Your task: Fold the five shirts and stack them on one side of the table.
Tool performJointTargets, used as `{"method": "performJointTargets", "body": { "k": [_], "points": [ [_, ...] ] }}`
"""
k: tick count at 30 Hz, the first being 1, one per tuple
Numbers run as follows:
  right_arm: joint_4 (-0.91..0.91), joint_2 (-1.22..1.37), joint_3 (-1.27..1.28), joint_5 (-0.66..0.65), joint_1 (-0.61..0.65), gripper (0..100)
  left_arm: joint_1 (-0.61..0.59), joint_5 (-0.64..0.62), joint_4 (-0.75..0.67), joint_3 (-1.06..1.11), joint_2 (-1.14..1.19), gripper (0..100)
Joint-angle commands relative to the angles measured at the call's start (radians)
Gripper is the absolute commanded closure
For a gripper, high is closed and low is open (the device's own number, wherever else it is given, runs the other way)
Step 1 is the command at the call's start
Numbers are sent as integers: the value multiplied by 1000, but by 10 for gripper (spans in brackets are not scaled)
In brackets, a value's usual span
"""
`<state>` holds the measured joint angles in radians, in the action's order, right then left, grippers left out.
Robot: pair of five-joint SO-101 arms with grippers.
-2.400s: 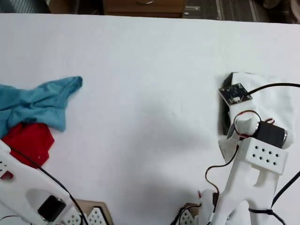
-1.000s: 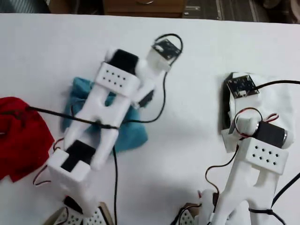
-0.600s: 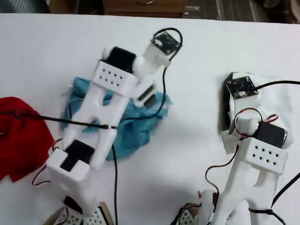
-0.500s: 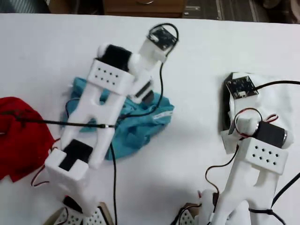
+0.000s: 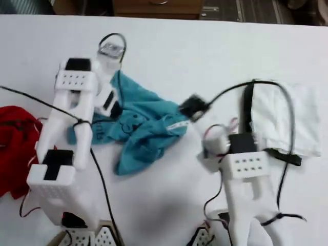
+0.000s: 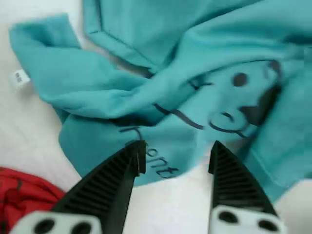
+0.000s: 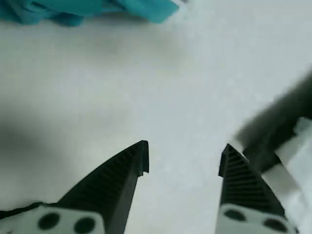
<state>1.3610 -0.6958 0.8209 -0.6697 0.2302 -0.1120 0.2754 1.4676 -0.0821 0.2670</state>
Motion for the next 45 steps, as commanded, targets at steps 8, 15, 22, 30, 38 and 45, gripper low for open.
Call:
{"method": "performJointTargets", "body": {
  "k": [8, 15, 22, 30, 38, 45],
  "points": [
    [-156, -19, -29, 143, 409, 758, -121, -3, -130, 197, -63, 766],
    [-269, -18, -29, 149, 510, 758, -387, -9, -272, 231, -61, 766],
    [-392, -18, -31, 87, 524, 758, -400, -5, -256, 260, -63, 766],
    [-591, 197, -37, 35, 621, 758, -519, -8, -172, 259, -68, 766],
    [-616, 533, -195, 11, 647, 758, -542, -6, -167, 260, -63, 766],
    [-582, 762, -275, -221, 558, 841, -542, -6, -167, 260, -61, 766]
  ]
}}
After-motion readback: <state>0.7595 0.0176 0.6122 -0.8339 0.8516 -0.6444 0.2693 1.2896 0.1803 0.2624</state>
